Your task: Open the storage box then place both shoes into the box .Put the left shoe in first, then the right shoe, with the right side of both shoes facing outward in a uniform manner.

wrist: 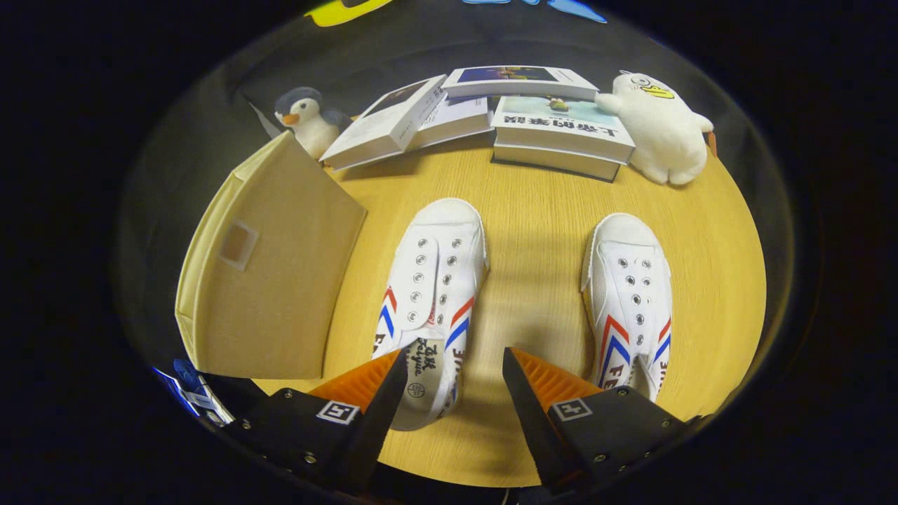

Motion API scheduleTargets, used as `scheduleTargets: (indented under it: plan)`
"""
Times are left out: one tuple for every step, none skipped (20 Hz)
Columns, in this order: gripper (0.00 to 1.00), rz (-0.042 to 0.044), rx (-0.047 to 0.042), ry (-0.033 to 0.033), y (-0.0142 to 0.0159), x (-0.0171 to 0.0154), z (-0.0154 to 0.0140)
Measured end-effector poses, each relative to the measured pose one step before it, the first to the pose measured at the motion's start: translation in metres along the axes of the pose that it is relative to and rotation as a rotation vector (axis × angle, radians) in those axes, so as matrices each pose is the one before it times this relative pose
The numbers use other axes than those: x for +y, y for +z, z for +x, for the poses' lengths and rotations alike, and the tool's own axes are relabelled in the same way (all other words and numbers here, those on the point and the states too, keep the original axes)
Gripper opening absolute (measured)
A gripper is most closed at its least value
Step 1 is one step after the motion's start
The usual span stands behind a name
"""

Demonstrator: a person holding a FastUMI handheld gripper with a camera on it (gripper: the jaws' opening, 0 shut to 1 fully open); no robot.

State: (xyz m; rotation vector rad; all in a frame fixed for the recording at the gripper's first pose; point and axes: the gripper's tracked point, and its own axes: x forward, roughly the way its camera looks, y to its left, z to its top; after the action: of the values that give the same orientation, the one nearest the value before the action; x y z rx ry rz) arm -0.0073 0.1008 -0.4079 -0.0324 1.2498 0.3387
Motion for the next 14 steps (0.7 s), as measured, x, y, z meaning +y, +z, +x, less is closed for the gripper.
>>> scheduleTargets:
  plan:
    - [0.84,-0.01662,0.01492,-0.01272,-0.00108,-0.00316,0.00685]
    - [0.84,-0.01515,0.01668,-0.01711,-0.00153,-0.00432,0.00744]
    - [0.84,-0.02372,0.01491,-0.01703,-0.00067,-0.00459,0.00688]
    - [0.72,-0.01507,0.01357,0.00293,-0.00001,-0.00078,0.00351]
    - [0.61,0.00651,0.00489,0.037,0.00238,0.00805,0.00165]
    - [0.46,0.0154,0.00276,0.03128,0.00043,0.0065,0.00012]
    - [0.31,0.00324,0.00951,0.00443,-0.00057,0.00128,0.00029]
    - [0.16,-0.00101,-0.00255,0.00478,0.00081,0.0001,-0.00215]
    - [0.08,-0.00794,0.0031,-0.01731,-0.00062,-0.00288,0.00182]
    - [0.02,-0.00777,-0.00083,0.0058,0.00027,0.00164,-0.00068]
    - [0.02,0.00538,0.00793,0.00754,-0.00066,0.0008,-0.00238]
    - [0.0,0.0168,0.01297,0.00529,-0.00142,-0.00095,0.00075]
    - [0.0,0.03744,0.00826,0.01848,0.00216,0.0014,-0.00226]
    - [0.0,0.04873,0.00109,0.02755,0.00267,0.00217,-0.00249]
